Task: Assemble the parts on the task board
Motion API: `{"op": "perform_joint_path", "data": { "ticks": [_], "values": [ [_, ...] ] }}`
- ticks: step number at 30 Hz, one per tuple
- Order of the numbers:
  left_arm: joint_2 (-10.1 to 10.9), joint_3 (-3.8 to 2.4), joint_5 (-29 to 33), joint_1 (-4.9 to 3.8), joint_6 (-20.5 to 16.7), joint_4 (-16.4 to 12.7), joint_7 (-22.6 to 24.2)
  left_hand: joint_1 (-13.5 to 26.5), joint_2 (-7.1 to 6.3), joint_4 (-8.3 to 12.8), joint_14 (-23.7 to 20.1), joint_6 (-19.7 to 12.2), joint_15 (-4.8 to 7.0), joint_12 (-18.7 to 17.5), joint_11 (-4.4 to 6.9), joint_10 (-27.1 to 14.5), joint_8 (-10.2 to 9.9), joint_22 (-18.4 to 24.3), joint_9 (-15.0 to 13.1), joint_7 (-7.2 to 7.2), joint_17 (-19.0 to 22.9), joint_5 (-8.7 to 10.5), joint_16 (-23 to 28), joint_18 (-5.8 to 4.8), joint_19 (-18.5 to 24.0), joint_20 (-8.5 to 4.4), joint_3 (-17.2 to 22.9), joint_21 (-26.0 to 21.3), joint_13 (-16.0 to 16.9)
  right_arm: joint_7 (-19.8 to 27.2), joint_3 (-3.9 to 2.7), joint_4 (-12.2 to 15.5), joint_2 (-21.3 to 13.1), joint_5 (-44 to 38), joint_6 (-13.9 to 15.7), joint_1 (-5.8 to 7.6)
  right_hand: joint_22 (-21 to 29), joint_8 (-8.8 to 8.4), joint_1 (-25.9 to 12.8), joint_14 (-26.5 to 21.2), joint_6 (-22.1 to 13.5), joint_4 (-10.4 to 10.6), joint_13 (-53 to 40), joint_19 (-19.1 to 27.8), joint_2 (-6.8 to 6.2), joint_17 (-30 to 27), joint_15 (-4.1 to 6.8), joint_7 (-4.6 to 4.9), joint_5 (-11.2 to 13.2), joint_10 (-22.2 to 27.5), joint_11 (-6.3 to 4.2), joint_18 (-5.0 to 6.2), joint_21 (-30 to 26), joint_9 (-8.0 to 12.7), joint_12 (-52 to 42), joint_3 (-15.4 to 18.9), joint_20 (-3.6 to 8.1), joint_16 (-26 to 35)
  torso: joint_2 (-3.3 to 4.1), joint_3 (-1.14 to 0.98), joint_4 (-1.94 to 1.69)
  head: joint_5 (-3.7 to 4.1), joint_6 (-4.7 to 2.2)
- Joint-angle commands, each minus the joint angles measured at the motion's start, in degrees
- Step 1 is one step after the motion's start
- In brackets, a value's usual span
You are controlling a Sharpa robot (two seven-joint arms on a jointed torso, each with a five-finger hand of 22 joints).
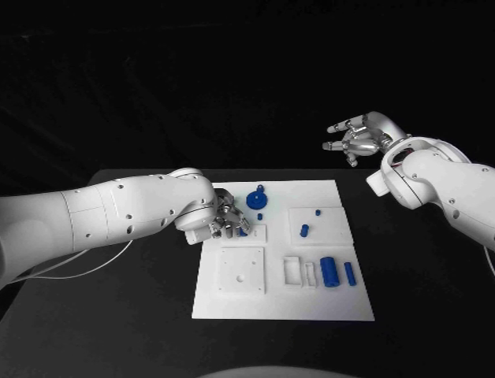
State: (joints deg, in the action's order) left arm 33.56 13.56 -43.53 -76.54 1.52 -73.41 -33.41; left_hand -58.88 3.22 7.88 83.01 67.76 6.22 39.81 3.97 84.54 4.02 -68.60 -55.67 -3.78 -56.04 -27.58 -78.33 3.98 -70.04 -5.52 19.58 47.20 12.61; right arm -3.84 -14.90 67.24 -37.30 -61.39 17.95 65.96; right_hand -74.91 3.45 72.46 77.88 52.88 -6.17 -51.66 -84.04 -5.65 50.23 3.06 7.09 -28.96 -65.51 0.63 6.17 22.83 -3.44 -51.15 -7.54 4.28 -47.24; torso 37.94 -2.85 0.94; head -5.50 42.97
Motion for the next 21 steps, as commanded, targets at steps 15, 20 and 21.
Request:
{"op": "perform_joint_path", "data": {
  "ticks": [15, 20, 21],
  "values": [
    [-1.37, 0.18, -1.45, 0.27, 3.35, 1.03, -0.68, -1.28, 0.53, 0.99, 0.35, 13.06, -0.1, 0.11, 1.04, 2.29, 0.16, -0.48, -8.87, 7.27, 0.0, 0.46, -0.28, 0.19, -0.05, 0.26, 0.64, -0.89, -0.04, 0.03, -0.01, 0.07, 0.1, -0.57, -0.95, -0.17, -2.2, -0.04, -0.72, -0.42, 0.29, -0.28, 0.04, -2.09, -0.07, -0.09, 0.16, 0.11, -0.36, 0.36, -0.01, 0.89, -0.18, -0.04, 0.31, 0.05, -0.03, -0.06, 0.03, -0.03, -0.01, 0.11, -0.05],
    [-1.99, 0.18, -2.14, 0.25, 3.32, 1.32, -0.86, -1.27, 0.54, 0.86, 0.36, 13.06, -0.1, 0.13, 1.05, 2.3, 0.18, -0.63, -8.91, 7.28, 0.0, 0.73, -0.27, 0.16, -0.1, 0.26, 0.52, -0.95, -0.04, 0.02, -0.01, 0.13, 0.15, -0.58, -1.0, -0.17, -2.2, -0.04, -0.72, -0.42, 0.29, -0.28, 0.04, -2.09, -0.07, -0.09, 0.16, 0.11, -0.36, 0.36, -0.01, 0.89, -0.18, -0.04, 0.31, 0.05, -0.03, -0.06, 0.05, -0.02, 0.04, 0.22, -0.03],
    [-2.12, 0.18, -2.25, 0.25, 3.29, 1.41, -0.89, -1.27, 0.53, 0.77, 0.35, 13.03, -0.1, 0.13, 1.04, 2.3, 0.18, -0.69, -8.94, 7.28, 0.05, 0.89, -0.24, 0.15, -0.12, 0.27, 0.43, -1.05, -0.04, 0.02, -0.01, 0.15, 0.16, -0.58, -1.02, -0.17, -2.2, -0.04, -0.72, -0.42, 0.29, -0.28, 0.04, -2.09, -0.07, -0.09, 0.16, 0.11, -0.36, 0.36, -0.01, 0.89, -0.18, -0.04, 0.31, 0.05, -0.03, -0.06, 0.07, -0.03, 0.06, 0.24, -0.04]
  ]
}}
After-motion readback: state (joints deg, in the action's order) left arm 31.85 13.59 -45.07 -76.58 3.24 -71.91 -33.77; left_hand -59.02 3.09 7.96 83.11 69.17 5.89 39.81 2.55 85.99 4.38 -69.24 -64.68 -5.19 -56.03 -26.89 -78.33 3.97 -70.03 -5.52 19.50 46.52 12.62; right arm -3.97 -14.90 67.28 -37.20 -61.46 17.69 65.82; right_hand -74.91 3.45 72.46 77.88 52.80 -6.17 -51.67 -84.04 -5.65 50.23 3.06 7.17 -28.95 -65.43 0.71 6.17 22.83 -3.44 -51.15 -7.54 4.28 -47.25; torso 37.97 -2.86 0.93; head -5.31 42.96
